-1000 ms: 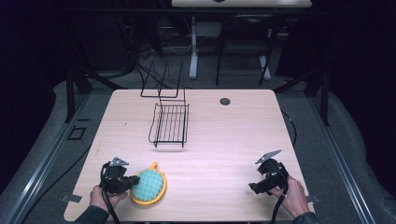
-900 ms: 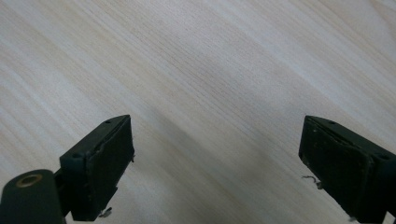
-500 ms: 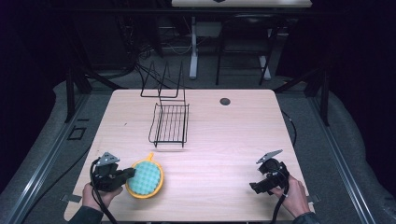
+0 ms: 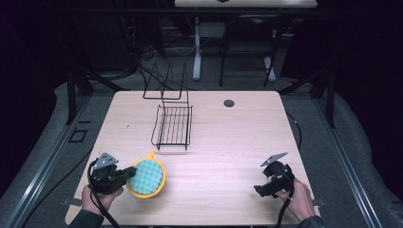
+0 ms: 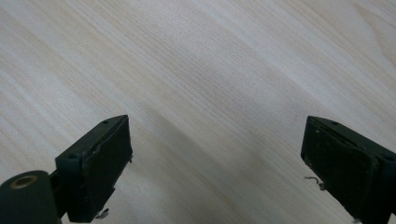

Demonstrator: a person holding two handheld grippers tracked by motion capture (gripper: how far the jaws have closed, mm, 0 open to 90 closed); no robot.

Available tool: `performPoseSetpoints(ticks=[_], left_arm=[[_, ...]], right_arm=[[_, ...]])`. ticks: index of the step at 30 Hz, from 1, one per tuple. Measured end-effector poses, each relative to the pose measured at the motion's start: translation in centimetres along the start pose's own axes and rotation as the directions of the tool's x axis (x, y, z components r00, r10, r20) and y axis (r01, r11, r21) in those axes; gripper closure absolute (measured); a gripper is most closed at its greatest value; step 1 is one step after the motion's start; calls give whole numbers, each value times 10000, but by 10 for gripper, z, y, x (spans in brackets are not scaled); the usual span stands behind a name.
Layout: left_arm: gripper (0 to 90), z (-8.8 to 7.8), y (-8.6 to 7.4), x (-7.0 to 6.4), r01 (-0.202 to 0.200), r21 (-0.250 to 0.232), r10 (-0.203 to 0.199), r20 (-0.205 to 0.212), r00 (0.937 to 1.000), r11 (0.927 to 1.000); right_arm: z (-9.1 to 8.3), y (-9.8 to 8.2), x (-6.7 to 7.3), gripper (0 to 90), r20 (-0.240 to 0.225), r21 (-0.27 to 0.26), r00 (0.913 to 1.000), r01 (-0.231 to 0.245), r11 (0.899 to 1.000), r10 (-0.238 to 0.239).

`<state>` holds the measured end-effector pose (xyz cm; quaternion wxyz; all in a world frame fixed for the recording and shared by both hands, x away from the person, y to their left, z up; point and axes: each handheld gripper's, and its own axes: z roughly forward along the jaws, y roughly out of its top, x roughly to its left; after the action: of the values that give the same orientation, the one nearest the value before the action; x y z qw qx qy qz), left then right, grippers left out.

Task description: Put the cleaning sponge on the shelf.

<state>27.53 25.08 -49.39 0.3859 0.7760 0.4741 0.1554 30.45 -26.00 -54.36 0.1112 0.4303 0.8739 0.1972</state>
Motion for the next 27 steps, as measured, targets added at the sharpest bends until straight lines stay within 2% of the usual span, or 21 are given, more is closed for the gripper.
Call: performPoseSetpoints(ticks=[1, 6, 10, 18, 27], left_arm=[[863, 0, 1, 0, 50, -25, -50, -1, 10000, 10000], [864, -2, 7, -4, -311, -142, 310, -65, 9995, 9994], [864, -4, 12, -4, -296, -371, 294, -72, 9995, 9989], [865, -7, 23, -7, -513, -739, 507, -100, 9987, 9959], [865, -4, 35, -6, -618, -947, 609, -129, 9981, 9936]], right_arm=[[0, 0, -1, 81, 16, 41, 10000, 56, 10000, -56], [-1, -1, -1, 82, 39, -1, 10000, -30, 10000, 30], [1, 0, -1, 82, -23, 16, 10000, -7, 10000, 7], [0, 0, 0, 82, 54, 15, 10000, 70, 10000, -70], [1, 0, 0, 84, 82, 19, 9999, 67, 10000, -67]])
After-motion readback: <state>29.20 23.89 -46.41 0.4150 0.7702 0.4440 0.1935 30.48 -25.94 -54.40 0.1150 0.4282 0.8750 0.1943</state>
